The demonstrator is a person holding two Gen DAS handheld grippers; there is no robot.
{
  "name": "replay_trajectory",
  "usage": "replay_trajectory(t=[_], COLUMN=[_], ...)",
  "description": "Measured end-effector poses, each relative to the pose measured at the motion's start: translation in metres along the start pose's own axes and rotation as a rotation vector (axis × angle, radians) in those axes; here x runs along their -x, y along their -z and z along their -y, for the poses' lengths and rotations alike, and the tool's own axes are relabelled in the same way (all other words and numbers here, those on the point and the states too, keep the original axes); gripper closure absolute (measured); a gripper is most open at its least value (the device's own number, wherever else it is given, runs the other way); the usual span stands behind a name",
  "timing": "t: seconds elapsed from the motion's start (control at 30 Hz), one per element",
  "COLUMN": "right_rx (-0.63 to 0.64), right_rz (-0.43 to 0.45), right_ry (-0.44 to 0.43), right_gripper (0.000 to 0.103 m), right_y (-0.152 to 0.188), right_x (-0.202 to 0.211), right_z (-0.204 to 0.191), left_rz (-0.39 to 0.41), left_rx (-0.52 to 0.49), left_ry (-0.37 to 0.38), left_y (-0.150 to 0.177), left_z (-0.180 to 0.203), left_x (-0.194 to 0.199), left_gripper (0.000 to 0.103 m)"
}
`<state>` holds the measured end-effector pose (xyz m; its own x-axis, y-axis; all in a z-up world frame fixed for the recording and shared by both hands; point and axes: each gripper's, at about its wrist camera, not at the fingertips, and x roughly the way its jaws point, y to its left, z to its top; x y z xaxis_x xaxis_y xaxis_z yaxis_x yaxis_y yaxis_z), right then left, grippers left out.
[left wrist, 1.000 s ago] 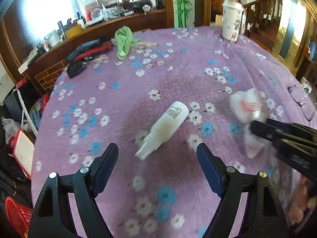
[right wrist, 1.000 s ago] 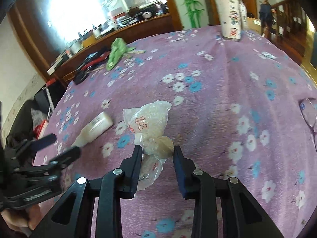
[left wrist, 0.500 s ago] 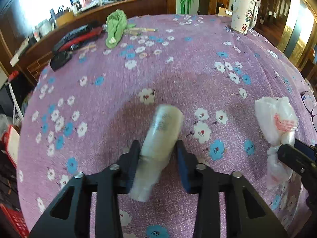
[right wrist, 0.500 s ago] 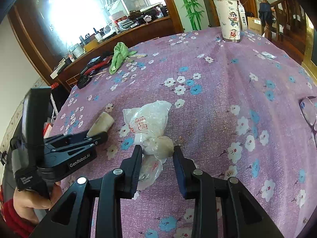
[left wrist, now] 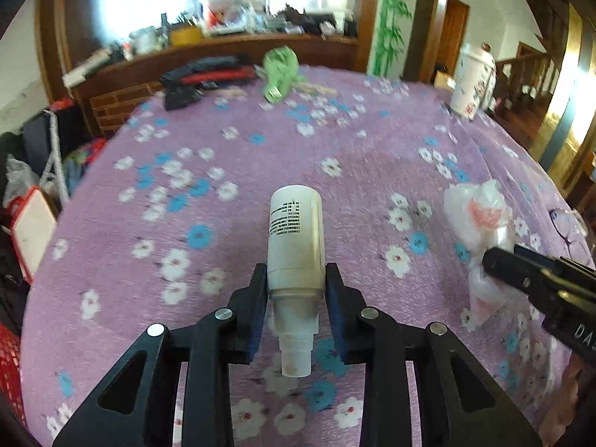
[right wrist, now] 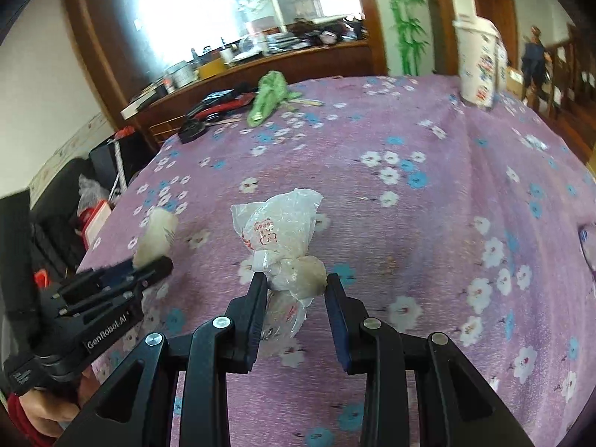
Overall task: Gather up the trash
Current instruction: 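Grasp the white bottle with the left tool while the right tool holds the white bag, then carry the white bottle and white bag in both tools over the red basket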
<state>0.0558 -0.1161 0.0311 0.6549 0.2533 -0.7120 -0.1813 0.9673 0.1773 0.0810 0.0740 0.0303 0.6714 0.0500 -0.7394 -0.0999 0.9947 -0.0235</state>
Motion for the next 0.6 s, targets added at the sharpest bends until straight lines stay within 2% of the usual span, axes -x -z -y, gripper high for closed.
replay_trajectory(t=[0.13,0.27,0.6], right_rx=[0.030,0.040,0.072], right_rz=[0.019,0.015,0.022], right_ry=[0.003,0.010,0.007], right_gripper=[0.069,0.069,0.069], right_y=[0.000,0.001,0.004], right_x=[0.001,-0.002,0.000], right_z=[-0.007,-0.010,-0.020], left_rz=[0.080,0.085,0.141], left_rx=[0.009,0.013,0.018], left_ry=[-0.033,-0.022,-0.067], left_y=[0.000,0.001,0.000], left_z=[-0.007,-0.015,-0.019], left_x=[0.011,0.011,0.021], left_gripper=[0.075,0.075,0.075])
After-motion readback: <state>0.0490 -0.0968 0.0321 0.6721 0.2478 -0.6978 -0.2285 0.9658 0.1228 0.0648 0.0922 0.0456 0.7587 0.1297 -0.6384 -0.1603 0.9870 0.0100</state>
